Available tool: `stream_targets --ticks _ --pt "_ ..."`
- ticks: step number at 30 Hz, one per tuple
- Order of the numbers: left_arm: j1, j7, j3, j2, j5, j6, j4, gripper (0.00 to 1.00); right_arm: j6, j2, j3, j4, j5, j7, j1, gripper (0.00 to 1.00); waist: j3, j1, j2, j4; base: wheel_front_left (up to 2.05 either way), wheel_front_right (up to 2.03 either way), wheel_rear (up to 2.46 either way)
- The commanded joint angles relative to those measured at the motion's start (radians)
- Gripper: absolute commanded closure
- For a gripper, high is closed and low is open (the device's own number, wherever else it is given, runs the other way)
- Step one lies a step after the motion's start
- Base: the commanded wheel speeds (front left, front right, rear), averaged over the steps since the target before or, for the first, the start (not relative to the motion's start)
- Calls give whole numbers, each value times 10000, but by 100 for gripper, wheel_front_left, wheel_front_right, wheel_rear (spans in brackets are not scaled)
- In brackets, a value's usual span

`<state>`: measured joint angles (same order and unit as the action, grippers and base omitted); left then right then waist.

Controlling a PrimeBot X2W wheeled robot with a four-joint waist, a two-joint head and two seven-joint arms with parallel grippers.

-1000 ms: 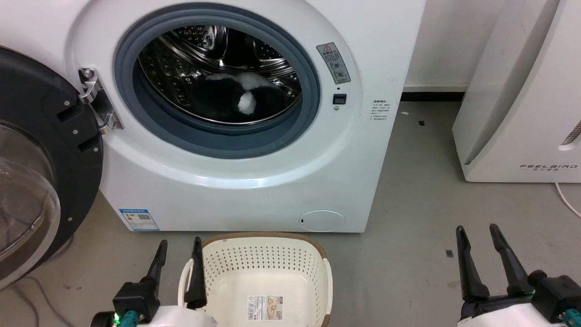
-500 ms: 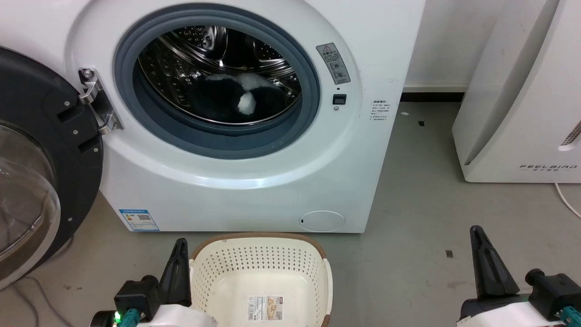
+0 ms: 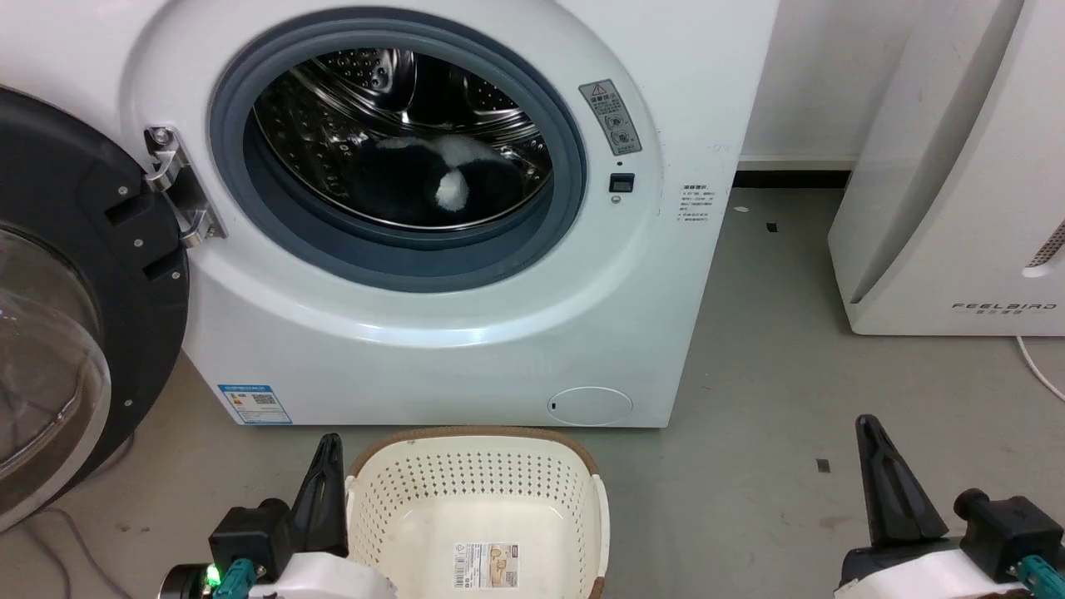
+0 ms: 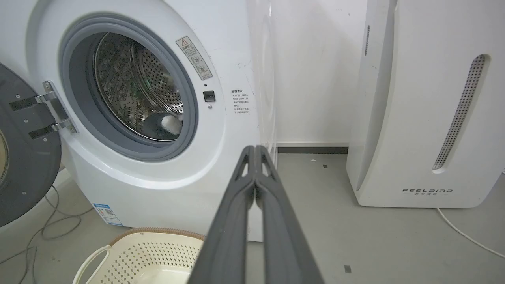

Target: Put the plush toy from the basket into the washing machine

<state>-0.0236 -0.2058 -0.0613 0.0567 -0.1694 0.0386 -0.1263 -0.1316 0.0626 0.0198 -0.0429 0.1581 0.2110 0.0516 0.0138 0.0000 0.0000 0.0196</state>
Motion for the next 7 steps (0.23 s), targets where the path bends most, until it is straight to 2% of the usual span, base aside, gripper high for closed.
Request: stream_targets --ticks 1,7 --pt "47 47 30 -5 95 -63 84 100 4 -26 -20 67 -62 -89 -97 100 -1 0 0 -2 0 0 0" --pt "59 170 65 -8 192 -83 156 100 4 -32 -31 89 -154 -212 -122 100 -10 0 0 -14 0 0 0"
